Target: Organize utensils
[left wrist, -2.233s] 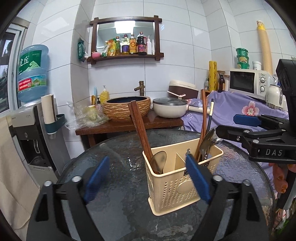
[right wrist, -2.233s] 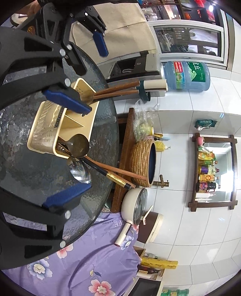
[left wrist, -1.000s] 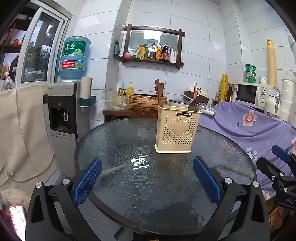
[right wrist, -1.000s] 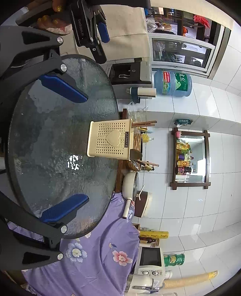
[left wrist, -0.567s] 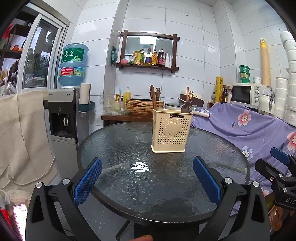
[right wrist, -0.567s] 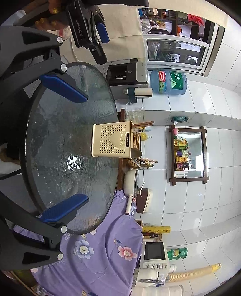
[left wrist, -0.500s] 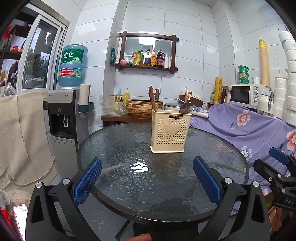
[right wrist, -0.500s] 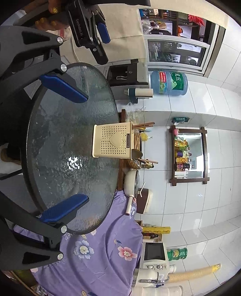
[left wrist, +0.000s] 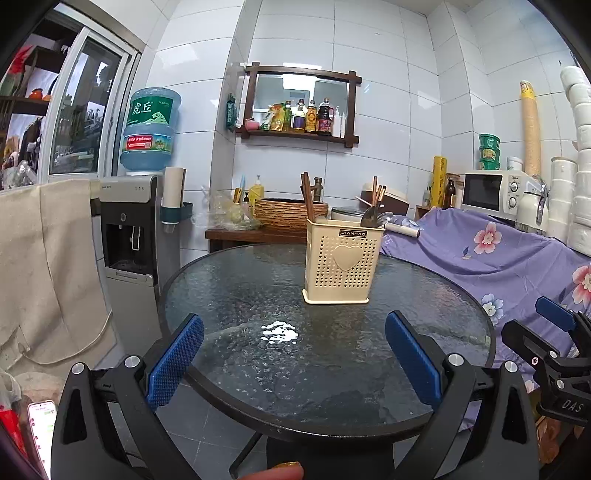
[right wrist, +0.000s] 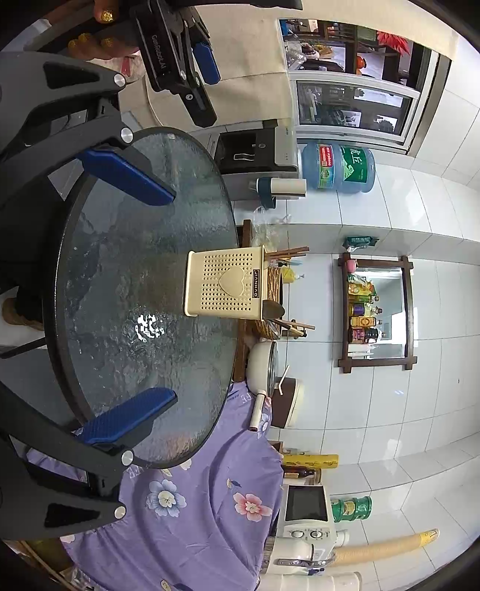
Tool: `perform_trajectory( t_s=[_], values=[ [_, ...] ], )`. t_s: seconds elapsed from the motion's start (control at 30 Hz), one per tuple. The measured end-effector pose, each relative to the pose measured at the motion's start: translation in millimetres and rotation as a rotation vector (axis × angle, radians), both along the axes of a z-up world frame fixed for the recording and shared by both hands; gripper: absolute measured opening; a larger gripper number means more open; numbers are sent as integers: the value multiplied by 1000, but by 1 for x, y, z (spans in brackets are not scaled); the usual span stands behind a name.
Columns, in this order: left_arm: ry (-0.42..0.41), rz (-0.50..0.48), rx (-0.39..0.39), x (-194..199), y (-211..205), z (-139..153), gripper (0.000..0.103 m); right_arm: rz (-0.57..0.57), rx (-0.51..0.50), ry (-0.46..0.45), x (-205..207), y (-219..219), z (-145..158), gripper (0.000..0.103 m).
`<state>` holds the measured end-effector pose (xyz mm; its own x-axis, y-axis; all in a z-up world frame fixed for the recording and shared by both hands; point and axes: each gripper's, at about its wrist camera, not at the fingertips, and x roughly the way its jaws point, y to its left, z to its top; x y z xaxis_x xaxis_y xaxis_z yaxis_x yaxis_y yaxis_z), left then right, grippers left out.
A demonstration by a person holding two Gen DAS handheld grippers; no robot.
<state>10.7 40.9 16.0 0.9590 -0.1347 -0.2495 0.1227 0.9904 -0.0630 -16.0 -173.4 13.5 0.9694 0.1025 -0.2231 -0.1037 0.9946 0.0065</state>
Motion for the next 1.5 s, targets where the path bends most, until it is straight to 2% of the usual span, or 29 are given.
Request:
perform_trajectory(
  t_s=[0.4, 1.5],
  values=[
    [2, -23, 44, -4, -5, -3, 97, 10, 18, 20, 3, -1, -4, 97],
    [11, -39, 62, -4, -11, -6, 97, 5, 21, 18, 3, 1, -4, 97]
  ],
)
